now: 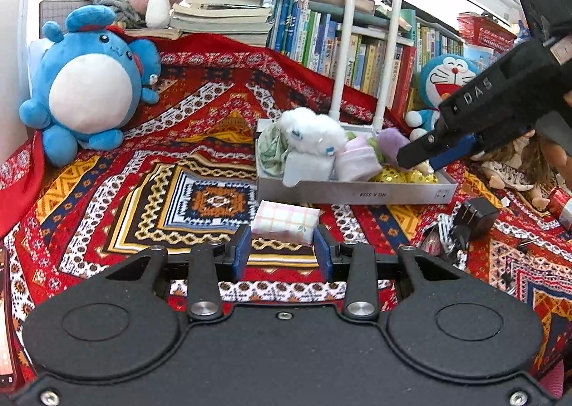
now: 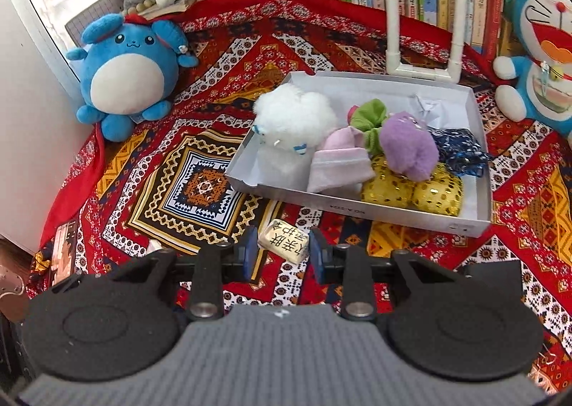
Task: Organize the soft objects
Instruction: 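Carry the checked cloth and cream tag over the white box with both tools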
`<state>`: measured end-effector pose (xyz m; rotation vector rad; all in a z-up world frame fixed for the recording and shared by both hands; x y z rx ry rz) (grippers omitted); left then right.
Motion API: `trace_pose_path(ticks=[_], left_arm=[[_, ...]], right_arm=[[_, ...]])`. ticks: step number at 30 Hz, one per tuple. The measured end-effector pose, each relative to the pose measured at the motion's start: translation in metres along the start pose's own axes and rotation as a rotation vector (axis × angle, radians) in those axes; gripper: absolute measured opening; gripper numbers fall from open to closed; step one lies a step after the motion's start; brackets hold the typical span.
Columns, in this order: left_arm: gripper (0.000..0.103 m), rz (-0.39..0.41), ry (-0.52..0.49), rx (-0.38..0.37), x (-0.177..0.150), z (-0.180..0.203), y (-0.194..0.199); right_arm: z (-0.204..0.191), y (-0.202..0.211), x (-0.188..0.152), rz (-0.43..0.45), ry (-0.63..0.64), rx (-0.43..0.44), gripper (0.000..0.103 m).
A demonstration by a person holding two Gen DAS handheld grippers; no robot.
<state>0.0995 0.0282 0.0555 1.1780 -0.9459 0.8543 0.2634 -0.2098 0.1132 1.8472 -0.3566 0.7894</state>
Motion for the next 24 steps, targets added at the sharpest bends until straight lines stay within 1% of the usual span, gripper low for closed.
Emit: trace_pose_path(ticks=[8, 16, 24], left_arm=[[0.036, 0.013, -0.029, -0.028, 0.016, 0.017, -0.007], [0.036, 0.03, -0.023, -0.05, 0.032, 0.028, -0.015], [0.036, 0.024, -0.028, -0.08, 0.041, 0.039, -0.027]], right_arm=[[0.022, 0.014, -0.002, 0.032, -0.036, -0.01, 0.037], [0.047, 0.027, -0.006, 0.056, -0.076, -0.026, 0.037], [0.068, 0.035, -0.012, 0.088, -0.099, -0.054, 0.037]])
Point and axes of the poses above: each gripper's, at about its wrist camera, not at the fingertips, and y roughly against the way its jaws point, z to its right, x to its top, the point moved 2 cm from there along -y, roughly the way its jaws point, and after that the axes turned 11 degrees about z, right-handed, at the moved point
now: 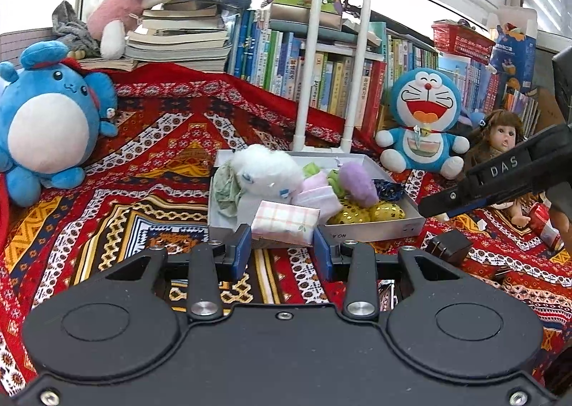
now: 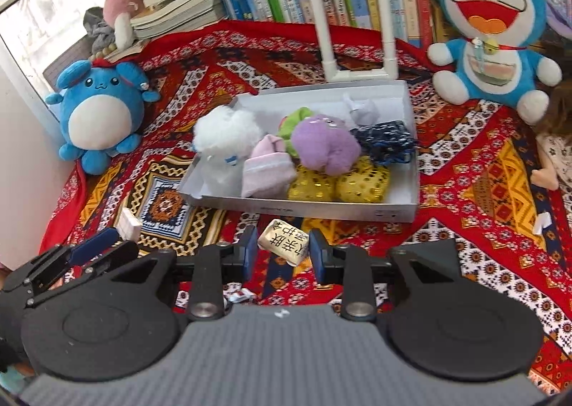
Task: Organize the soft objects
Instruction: 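Carry the checked cloth and cream tag over the white box with both tools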
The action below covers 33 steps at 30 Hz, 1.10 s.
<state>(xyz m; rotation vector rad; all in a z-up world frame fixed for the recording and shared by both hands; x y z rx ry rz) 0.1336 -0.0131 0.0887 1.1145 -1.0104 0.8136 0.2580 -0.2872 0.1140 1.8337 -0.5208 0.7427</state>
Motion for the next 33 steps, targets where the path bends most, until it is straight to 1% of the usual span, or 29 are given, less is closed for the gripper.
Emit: trace_pose_path(ticks=[4, 9, 13, 16, 17, 19, 20, 22, 25, 30, 33], left_arm=[[0.036, -0.004, 0.012, -0.038, 0.004, 0.002, -0.007], [0.036, -0.018, 0.06, -0.094, 0.012, 0.0, -0.017], [0.036, -0.017, 0.068, -0.109, 0.019, 0.0, -0.028], [0.036, -0.02, 0.094, -0.131, 0.024, -0.002, -0.04], [0.036, -0.015, 0.103, -0.141, 0.026, -0.003, -0.043], [0.036, 0.023, 0.106, -0.196, 0.029, -0.004, -0.048], [0.036, 0.023, 0.099, -0.199, 0.031, -0.004, -0.052], [0.036, 0.007, 0.088, -0.17, 0.034, -0.004, -0.061], [0.036, -0.009, 0.102, -0.138, 0.039, -0.009, -0.077], [0.036, 0.016, 0.075, -0.089, 0.044, -0.012, -0.093], [0.036, 0.012, 0.041, -0.063, 0.043, -0.008, -0.101]], right_arm=[[0.006, 0.003, -0.002, 0.019, 0.005, -0.015, 0.037], [0.008, 0.008, -0.002, 0.064, 0.007, -0.017, 0.037], [0.007, 0.008, -0.001, 0.101, 0.027, -0.037, 0.038], [0.011, 0.006, 0.0, 0.116, 0.01, -0.041, 0.038], [0.012, 0.004, 0.001, 0.117, 0.002, -0.042, 0.038], [0.015, 0.001, 0.001, 0.12, -0.014, -0.045, 0.038], [0.016, -0.001, 0.001, 0.122, -0.02, -0.048, 0.038], [0.019, -0.004, 0.001, 0.126, -0.029, -0.057, 0.038], [0.021, -0.01, 0.003, 0.133, -0.045, -0.073, 0.038], [0.026, -0.017, 0.009, 0.153, -0.077, -0.078, 0.038], [0.028, -0.022, 0.012, 0.165, -0.092, -0.077, 0.038]])
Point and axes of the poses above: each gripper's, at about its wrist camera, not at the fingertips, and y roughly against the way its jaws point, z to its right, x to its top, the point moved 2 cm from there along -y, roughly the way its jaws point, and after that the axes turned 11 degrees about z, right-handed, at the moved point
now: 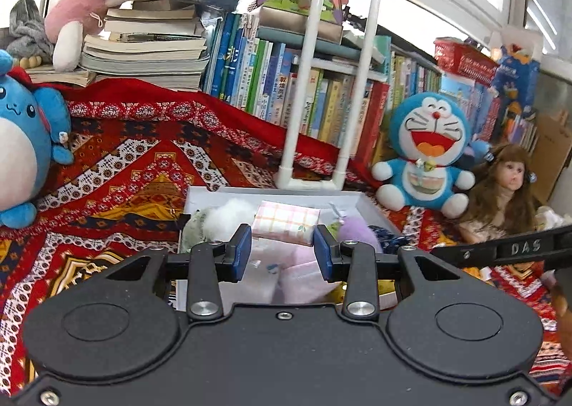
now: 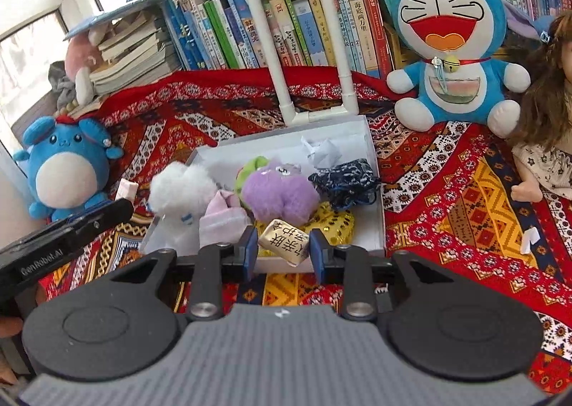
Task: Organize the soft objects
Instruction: 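Carry the checked cloth and cream tag over the white box with both tools, then lower the cloth and tag into the box and open both tools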
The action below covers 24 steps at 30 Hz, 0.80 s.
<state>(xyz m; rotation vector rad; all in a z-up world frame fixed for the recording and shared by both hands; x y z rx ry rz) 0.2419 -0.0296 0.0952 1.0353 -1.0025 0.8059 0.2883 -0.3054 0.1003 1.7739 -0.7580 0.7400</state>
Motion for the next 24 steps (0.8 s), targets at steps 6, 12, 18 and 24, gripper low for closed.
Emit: trace_pose_path(ticks=[6, 12, 18, 24], left_arm=[[0.036, -0.017, -0.038, 0.032, -0.002, 0.01, -0.023], [0.036, -0.035, -0.083, 0.055, 0.003, 0.018, -0.051], [0.036, -0.053, -0.102, 0.014, 0.019, 0.017, -0.08], [0.036, -0.113, -0.084, 0.016, 0.028, 0.012, -0.112]], right_arm=[[0.0, -0.015, 0.006, 0.036, 0.001, -0.019, 0.038], [0.004, -0.031, 0.017, 0.07, -0.013, -0.014, 0.038], [0.013, -0.05, 0.034, 0.068, -0.037, -0.002, 0.038], [0.021, -0.068, 0.042, 0.081, -0.037, 0.015, 0.038]])
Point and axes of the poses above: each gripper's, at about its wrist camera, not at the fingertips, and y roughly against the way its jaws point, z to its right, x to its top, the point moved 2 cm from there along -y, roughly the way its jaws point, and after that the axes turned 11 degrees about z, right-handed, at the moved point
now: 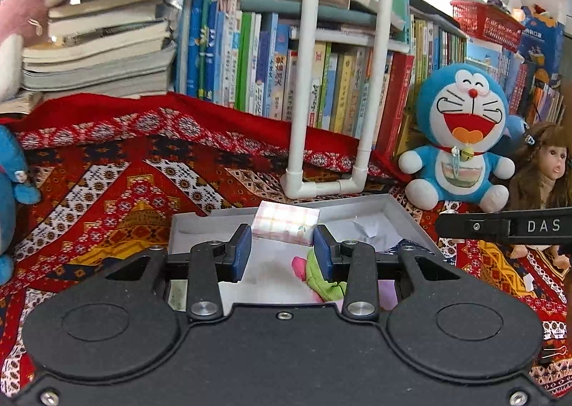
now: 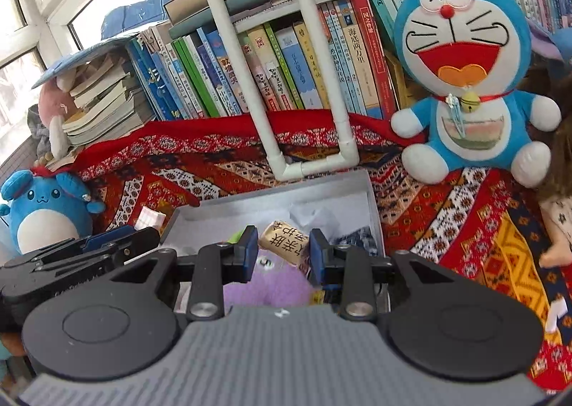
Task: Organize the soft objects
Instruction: 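Lower the cloth and tag into the box and open both tools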
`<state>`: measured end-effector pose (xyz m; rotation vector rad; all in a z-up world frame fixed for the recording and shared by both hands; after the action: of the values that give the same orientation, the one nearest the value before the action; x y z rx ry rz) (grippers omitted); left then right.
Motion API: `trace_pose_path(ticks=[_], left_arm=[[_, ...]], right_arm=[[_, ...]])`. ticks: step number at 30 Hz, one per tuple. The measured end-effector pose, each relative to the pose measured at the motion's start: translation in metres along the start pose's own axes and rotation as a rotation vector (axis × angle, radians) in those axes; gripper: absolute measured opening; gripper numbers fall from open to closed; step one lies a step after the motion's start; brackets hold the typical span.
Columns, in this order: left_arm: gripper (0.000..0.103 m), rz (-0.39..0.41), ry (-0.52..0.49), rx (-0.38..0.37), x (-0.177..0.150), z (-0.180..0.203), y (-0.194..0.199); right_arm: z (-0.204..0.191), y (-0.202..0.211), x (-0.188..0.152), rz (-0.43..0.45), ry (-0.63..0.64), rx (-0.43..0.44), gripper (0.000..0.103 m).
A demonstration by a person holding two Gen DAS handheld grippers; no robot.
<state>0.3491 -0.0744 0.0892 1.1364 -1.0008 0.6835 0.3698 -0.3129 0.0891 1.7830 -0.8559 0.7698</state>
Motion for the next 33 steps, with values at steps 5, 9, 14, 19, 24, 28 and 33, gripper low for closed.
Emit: trace_pose_path(ticks=[5, 9, 14, 19, 24, 28, 33], left_arm=[[0.036, -0.042, 0.017, -0.018, -0.002, 0.0, -0.02], [0.036, -0.068, 0.006, -0.02, -0.005, 0.003, -0.035], [0.036, -0.099, 0.0, -0.02, -0.015, 0.005, -0.047], [0.037, -0.106, -0.028, 0.001, -0.026, 0.007, -0.053], [0.044, -0.079, -0.032, -0.006, -0.026, 0.009, -0.043], [0.049, -0.062, -0.031, -0.011, -0.022, 0.012, -0.03], [0.063, -0.019, -0.046, -0.022, -0.018, 0.018, -0.003]], right_arm=[[0.006, -0.017, -0.003, -0.016, -0.013, -0.009, 0.038], [0.012, -0.03, -0.005, -0.03, -0.011, -0.02, 0.038], [0.019, -0.043, -0.01, -0.051, -0.024, -0.026, 0.038], [0.026, -0.054, -0.019, -0.079, -0.045, -0.032, 0.039], [0.024, -0.05, -0.021, -0.069, -0.062, -0.009, 0.063], [0.02, -0.04, -0.018, -0.049, -0.086, 0.004, 0.067], [0.01, -0.014, -0.018, 0.012, -0.029, 0.013, 0.076]])
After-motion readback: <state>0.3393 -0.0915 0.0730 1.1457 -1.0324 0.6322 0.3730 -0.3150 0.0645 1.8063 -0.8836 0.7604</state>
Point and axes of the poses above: each gripper's, at about its wrist camera, not at the fingertips, and y roughly against the way its jaws point, z to its right, x to its top, the point moved 2 cm from there along -y, roughly the way its jaws point, and after that the axes turned 11 degrees about z, right-handed, at the moved point
